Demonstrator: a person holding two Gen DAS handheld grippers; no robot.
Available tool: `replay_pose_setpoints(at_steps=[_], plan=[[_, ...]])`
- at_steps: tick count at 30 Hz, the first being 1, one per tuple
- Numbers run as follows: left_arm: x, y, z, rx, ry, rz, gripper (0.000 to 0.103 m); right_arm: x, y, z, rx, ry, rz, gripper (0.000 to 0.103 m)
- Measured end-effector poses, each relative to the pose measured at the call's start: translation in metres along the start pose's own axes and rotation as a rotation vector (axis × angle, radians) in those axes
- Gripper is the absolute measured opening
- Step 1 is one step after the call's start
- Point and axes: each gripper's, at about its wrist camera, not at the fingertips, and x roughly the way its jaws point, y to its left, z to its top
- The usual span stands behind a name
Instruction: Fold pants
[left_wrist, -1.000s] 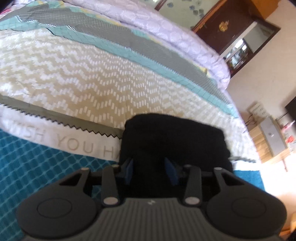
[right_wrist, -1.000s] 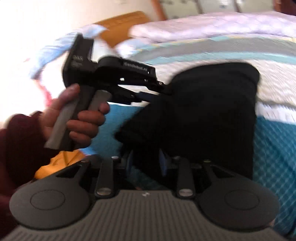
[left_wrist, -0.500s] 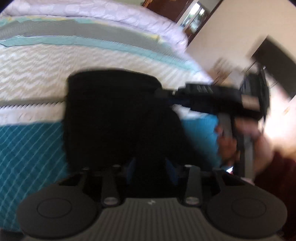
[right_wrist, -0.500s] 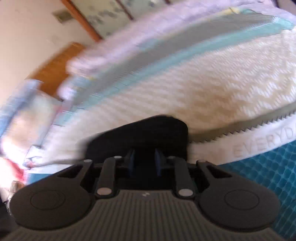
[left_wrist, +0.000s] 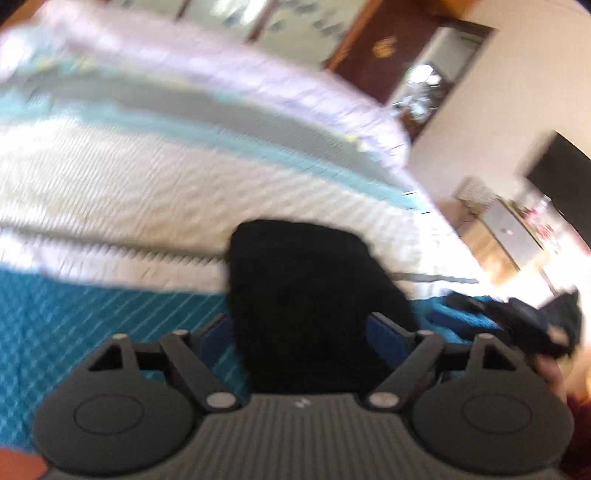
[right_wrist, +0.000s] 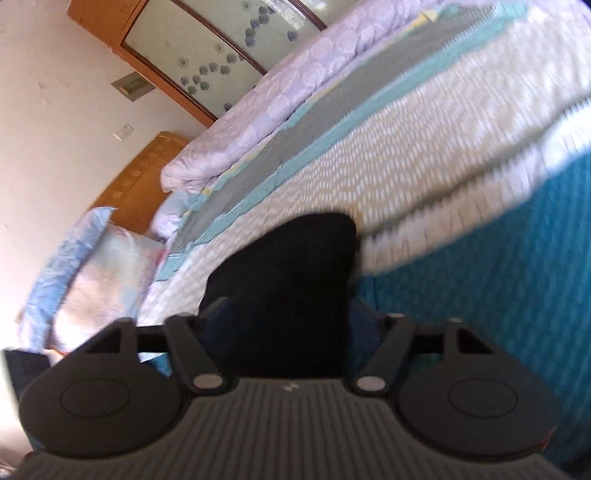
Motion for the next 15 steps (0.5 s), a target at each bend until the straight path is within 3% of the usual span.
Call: replay_pose_setpoints(at_steps=[3,6,10,11,12,13,14,15], plan=[[0.015,0.022,-0.006,-0.119,0.070,0.005,0.097,-0.004,-0.001,-0.017,0.022,0.031,0.022,0.079],[0.035,0.038,-0.010,-0.244,0.136,-0.082,0.098,0.007,0.000,-0.025,0.040,0.070,0.018,0.082],[0.070,0.043,-0.018,-0.314,0.225,-0.182,0.102,0.031,0.006,-0.036,0.058,0.125,0.055,0.083],[0.080,0.044,-0.021,-0.309,0.201,-0.184,0.102,0.040,0.006,-0.039,0.072,0.143,0.070,0.082],[0.082,0.042,-0.024,-0.294,0.178,-0.191,0.097,0.044,0.009,-0.043,0.081,0.145,0.076,0.078],[0.084,0.037,-0.025,-0.282,0.184,-0.194,0.086,0.046,0.016,-0.044,0.058,0.145,0.070,0.065],[0.085,0.032,-0.025,-0.276,0.191,-0.173,0.060,0.048,0.025,-0.043,0.022,0.152,0.064,0.061],[0.084,0.029,-0.023,-0.272,0.191,-0.156,0.053,0.046,0.036,-0.040,-0.020,0.149,0.055,0.054]])
